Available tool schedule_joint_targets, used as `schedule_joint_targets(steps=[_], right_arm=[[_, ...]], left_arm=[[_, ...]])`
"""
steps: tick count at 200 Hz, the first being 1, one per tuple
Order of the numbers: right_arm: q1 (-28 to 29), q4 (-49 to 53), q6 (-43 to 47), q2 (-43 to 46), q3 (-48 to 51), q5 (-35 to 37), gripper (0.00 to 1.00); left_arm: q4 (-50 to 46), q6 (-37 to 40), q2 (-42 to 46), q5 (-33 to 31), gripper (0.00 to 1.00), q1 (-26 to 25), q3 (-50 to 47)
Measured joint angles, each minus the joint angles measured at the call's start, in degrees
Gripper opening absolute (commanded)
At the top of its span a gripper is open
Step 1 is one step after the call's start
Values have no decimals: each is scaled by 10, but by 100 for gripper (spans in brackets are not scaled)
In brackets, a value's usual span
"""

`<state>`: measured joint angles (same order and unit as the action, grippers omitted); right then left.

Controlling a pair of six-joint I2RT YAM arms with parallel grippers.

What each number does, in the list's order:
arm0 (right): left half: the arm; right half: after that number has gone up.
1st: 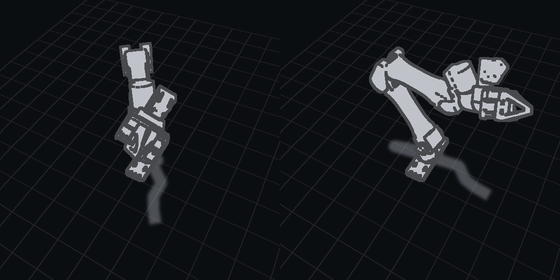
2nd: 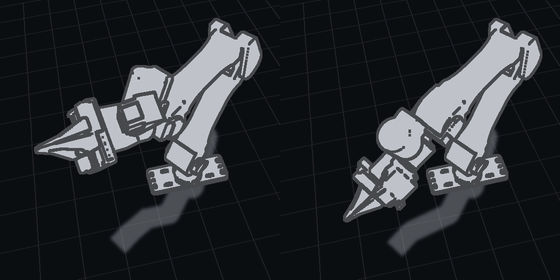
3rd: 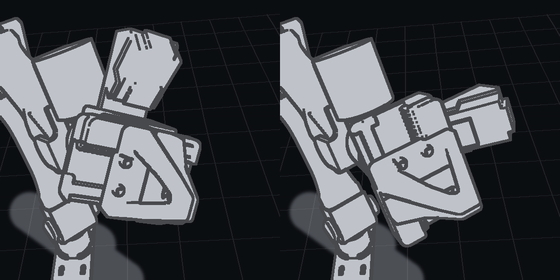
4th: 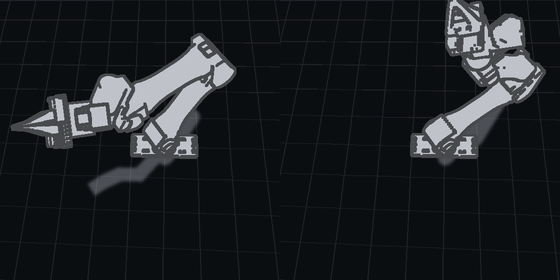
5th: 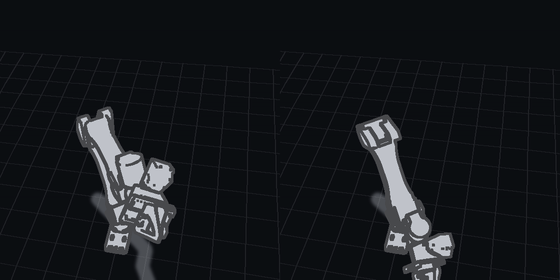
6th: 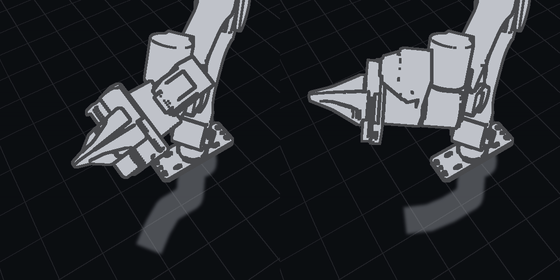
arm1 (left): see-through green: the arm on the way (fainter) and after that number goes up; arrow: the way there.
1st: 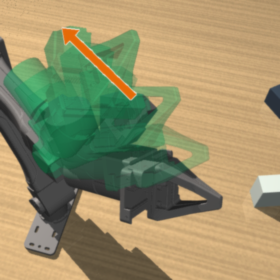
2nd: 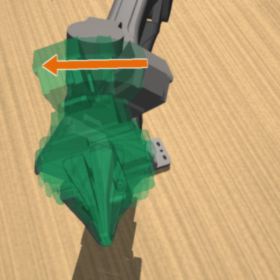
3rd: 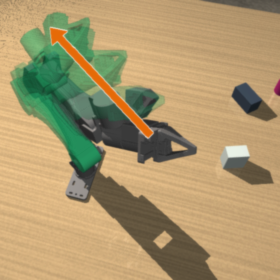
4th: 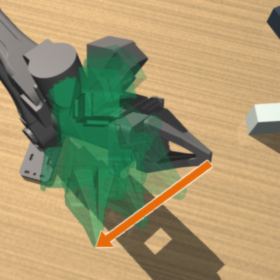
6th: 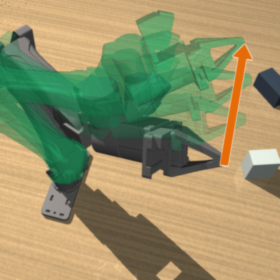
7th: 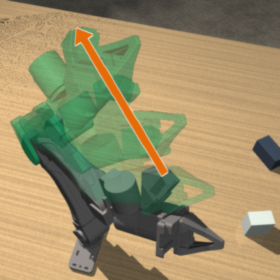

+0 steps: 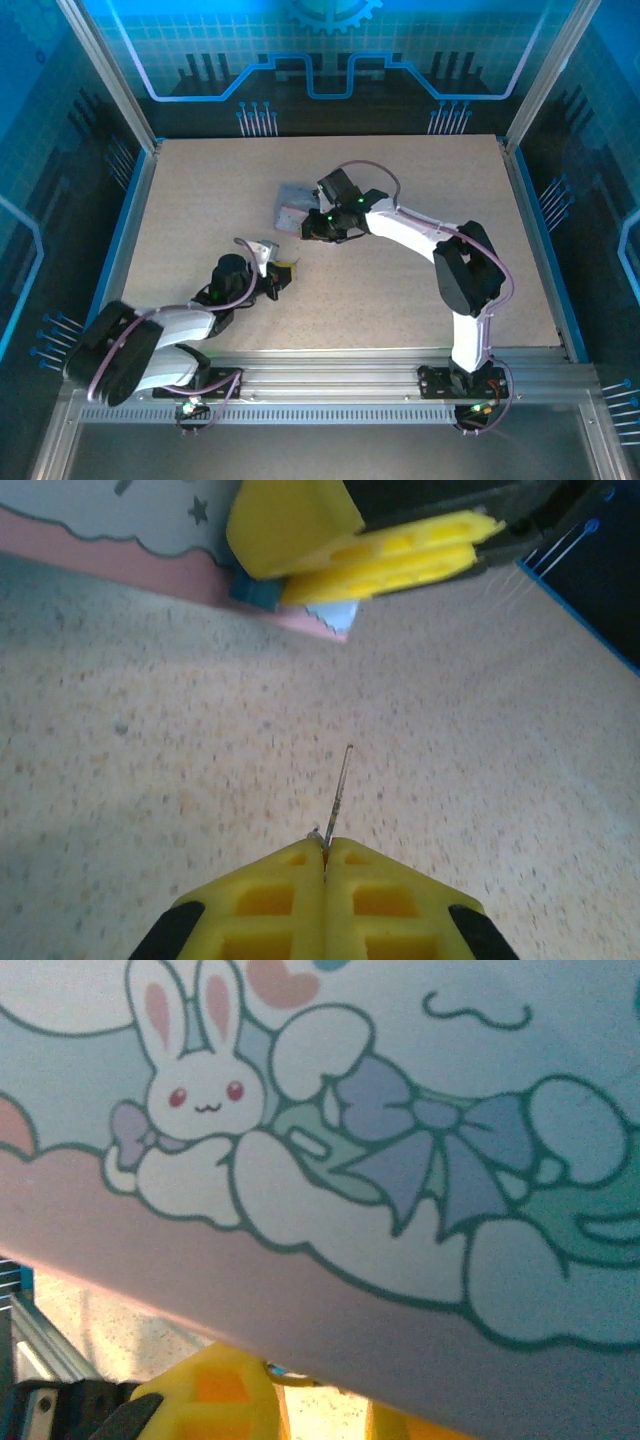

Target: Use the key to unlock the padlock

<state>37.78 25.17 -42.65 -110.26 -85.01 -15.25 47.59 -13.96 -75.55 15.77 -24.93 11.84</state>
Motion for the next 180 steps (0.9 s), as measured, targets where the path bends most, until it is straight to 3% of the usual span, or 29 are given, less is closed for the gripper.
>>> schedule_joint_targets(steps=[32, 52, 84, 180], right_arm=[[-5, -3, -11, 14, 13, -18, 0], [-6, -4, -14, 24, 22, -26, 0], [-15, -8, -24, 45, 39, -38, 0], [-42, -19, -35, 111, 65, -54, 0]], left_arm=[[170, -10, -125, 8, 0, 0, -2], [228, -11, -178, 15, 0, 0, -2], [273, -9, -188, 23, 0, 2, -1], [304, -23, -198, 141, 0, 28, 60]])
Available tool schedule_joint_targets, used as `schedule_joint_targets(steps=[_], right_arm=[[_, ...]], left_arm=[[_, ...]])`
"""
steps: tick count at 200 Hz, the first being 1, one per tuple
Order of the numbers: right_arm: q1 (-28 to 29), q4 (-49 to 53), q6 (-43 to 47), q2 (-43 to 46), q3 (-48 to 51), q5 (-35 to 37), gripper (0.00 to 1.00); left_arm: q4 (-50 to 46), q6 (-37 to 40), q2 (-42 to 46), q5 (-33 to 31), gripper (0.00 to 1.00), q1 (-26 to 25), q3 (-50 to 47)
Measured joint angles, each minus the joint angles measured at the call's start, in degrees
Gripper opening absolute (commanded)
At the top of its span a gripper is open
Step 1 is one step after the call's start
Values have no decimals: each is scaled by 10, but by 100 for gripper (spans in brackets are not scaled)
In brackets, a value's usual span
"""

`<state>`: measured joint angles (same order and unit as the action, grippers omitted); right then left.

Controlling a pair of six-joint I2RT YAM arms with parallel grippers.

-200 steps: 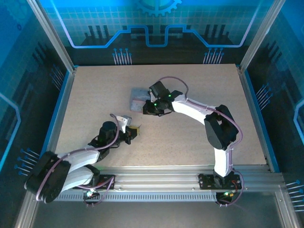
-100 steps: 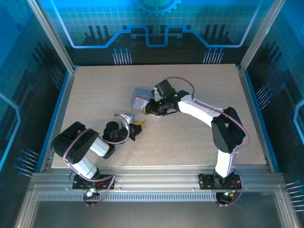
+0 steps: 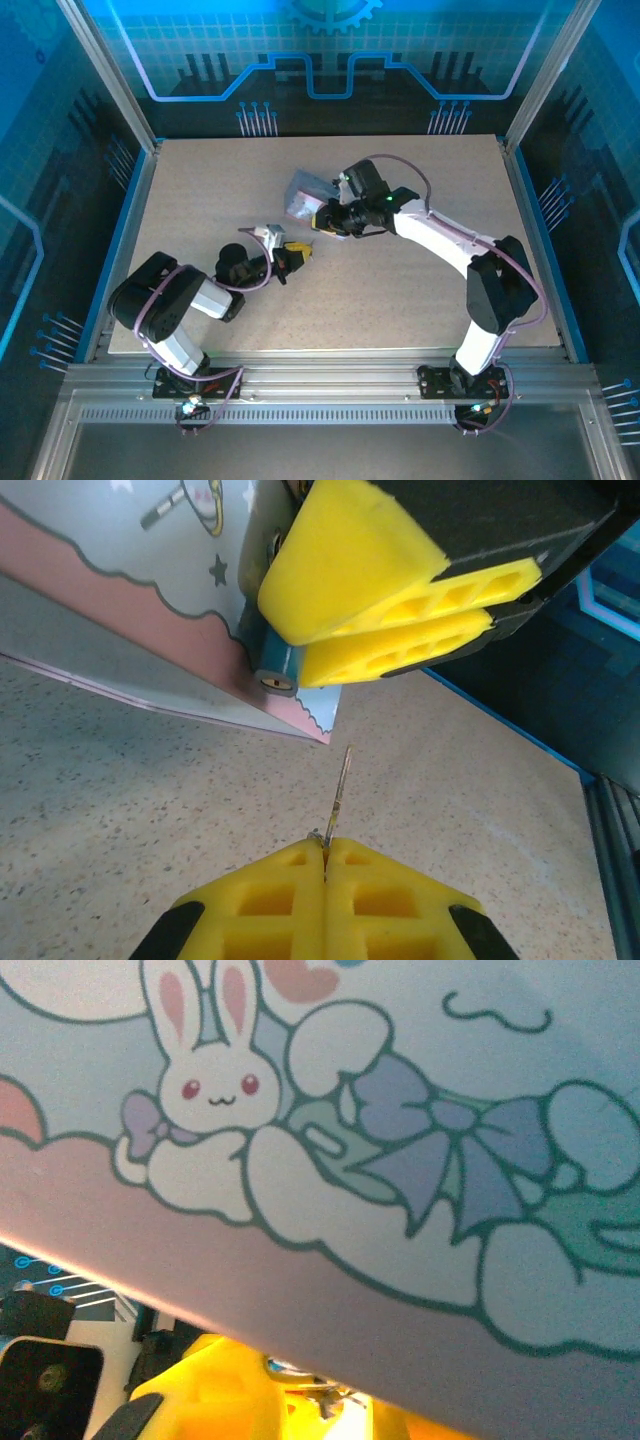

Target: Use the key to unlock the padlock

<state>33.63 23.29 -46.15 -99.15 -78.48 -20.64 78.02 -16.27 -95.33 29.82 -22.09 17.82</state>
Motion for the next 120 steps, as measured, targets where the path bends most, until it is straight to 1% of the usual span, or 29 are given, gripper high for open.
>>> schedule_joint_targets(steps=[120], right_arm=[[-15, -23, -19, 34, 50, -35, 0]], left_arm=[[3, -14, -11, 33, 0, 15, 30]])
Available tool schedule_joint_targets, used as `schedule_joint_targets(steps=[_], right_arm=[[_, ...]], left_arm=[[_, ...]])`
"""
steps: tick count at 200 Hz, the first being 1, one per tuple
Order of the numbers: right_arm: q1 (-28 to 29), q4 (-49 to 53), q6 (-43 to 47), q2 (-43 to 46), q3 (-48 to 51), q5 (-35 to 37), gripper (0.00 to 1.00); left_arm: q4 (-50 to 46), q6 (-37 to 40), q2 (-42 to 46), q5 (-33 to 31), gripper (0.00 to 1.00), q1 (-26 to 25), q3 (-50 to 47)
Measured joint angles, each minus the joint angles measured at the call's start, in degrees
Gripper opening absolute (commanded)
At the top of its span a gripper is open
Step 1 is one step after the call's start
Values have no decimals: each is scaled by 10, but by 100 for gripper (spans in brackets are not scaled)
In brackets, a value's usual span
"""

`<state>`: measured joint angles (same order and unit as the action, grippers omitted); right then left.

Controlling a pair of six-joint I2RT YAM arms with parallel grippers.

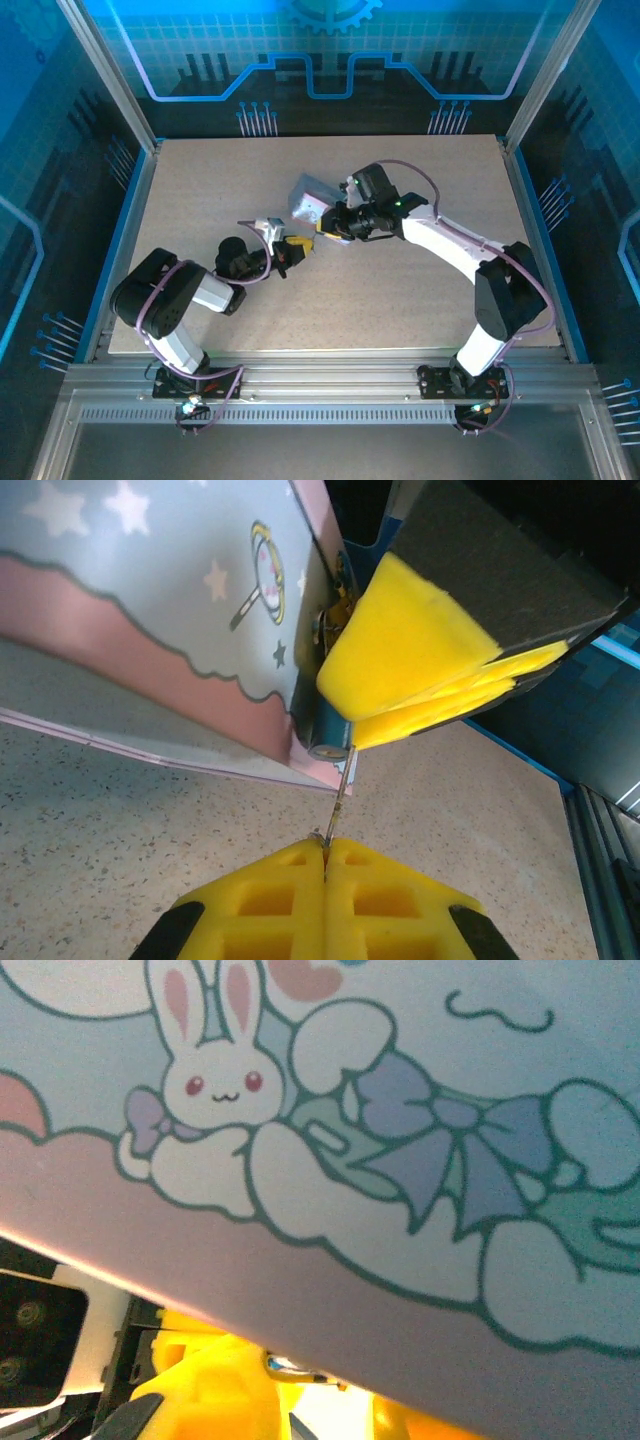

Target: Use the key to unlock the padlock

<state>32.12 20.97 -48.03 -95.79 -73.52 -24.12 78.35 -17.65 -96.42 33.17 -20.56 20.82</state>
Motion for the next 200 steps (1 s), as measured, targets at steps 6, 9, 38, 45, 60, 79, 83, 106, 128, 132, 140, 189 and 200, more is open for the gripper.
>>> schedule_joint_targets(steps=[6, 9, 38, 45, 60, 79, 83, 106, 128, 132, 140, 189, 200], right_arm=[[0, -2, -1, 1, 0, -2, 0], [0, -4, -2, 2, 1, -3, 0], [-2, -20, -12, 5, 6, -13, 0], [-3, -24, -15, 6, 7, -17, 0], [-4, -27, -19, 6, 8, -19, 0], [-4, -27, -21, 7, 8, -21, 0], [-4, -27, -22, 7, 9, -21, 0], [-4, -31, -22, 8, 12, -21, 0], [-4, -31, -24, 11, 18, -21, 0], [-4, -31, -24, 12, 19, -22, 0], [-4, -31, -26, 12, 21, -23, 0], [-7, -45, -39, 13, 24, -38, 0], [-7, -51, -43, 13, 24, -41, 0]], left_arm=[[0, 0, -1, 2, 0, 0, 1], [0, -1, -1, 2, 0, 0, 1], [0, -2, -5, 4, 0, 1, 3], [0, -2, -7, 5, 0, 1, 4], [0, -3, -10, 8, 0, 1, 4], [0, -3, -10, 10, 0, 2, 5], [0, -3, -10, 10, 0, 2, 5], [0, -3, -10, 12, 0, 2, 6], [0, -3, -10, 12, 0, 2, 7], [0, -3, -10, 12, 0, 2, 8], [0, -3, -10, 12, 0, 2, 8], [0, -3, -7, 12, 0, 2, 8], [0, -3, -5, 12, 0, 2, 8]])
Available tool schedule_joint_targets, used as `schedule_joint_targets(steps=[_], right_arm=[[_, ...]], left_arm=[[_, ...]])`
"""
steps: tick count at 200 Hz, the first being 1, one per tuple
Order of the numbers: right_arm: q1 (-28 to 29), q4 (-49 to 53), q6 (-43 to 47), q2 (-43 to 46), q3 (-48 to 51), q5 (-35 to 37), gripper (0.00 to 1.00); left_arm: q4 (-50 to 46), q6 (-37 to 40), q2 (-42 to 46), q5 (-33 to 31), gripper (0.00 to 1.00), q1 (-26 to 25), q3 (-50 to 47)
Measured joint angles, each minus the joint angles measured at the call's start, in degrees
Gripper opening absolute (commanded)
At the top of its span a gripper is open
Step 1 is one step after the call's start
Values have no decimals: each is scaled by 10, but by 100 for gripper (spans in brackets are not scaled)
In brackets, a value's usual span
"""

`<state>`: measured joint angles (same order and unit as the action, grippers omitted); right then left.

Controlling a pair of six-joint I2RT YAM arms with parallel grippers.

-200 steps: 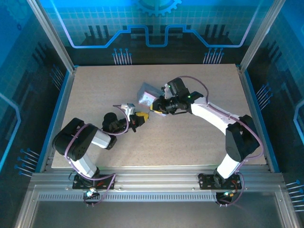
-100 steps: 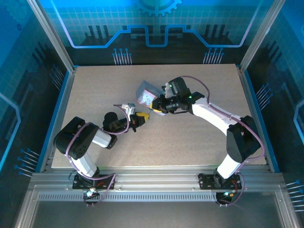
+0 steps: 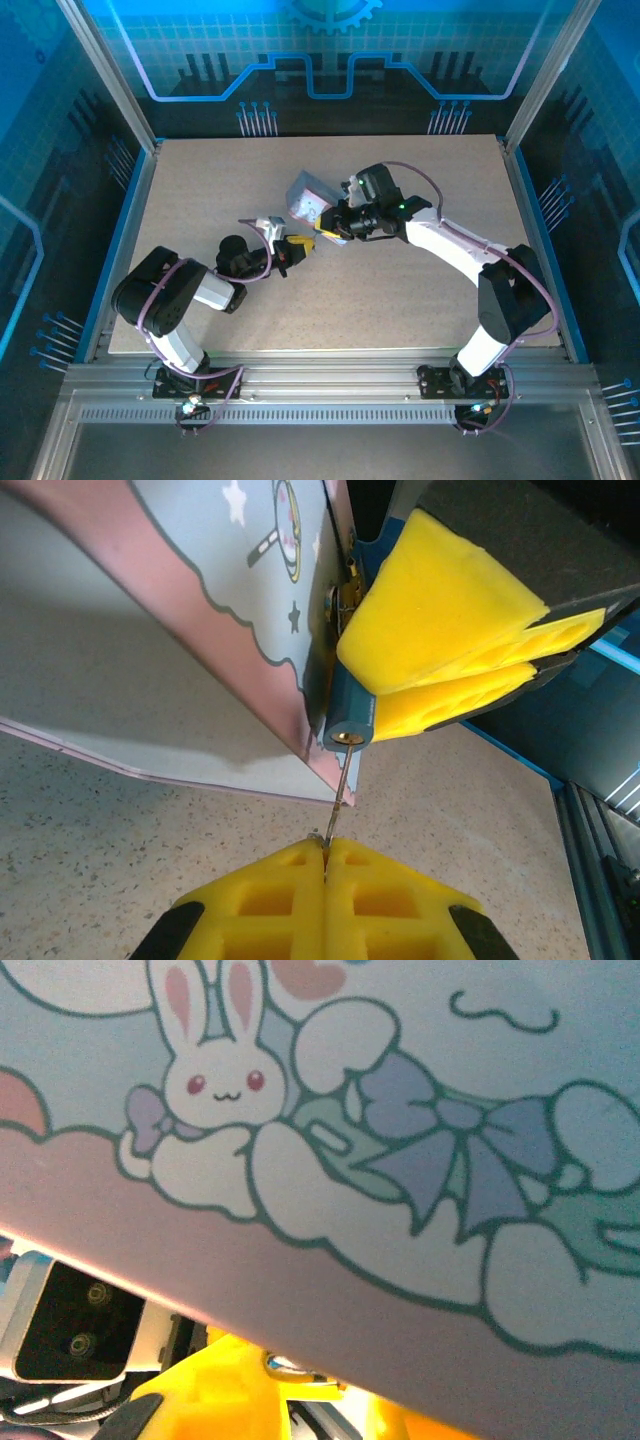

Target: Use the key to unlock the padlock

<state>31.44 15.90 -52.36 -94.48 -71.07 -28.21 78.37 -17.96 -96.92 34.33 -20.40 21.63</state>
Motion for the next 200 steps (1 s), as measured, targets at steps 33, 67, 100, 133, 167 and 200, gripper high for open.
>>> schedule_joint_targets(steps=[33, 67, 100, 133, 167, 200], right_arm=[[0, -12, -8, 0, 1, -8, 0], [-3, -15, -10, 4, 1, -8, 0], [-7, -15, -15, 7, 1, -9, 0], [-7, -14, -21, 8, 3, -14, 0], [-7, -17, -30, 8, 10, -17, 0], [-7, -22, -40, 8, 15, -19, 0]], left_arm=[[-3, -1, 9, -2, 0, 0, 0], [-11, -1, 26, -7, 0, 0, 0], [-12, -1, 42, -15, 0, 1, 0], [-7, -1, 48, -18, 0, 1, 0], [-4, -1, 49, -20, 0, 1, 0], [-1, -1, 49, -23, 0, 1, -3]])
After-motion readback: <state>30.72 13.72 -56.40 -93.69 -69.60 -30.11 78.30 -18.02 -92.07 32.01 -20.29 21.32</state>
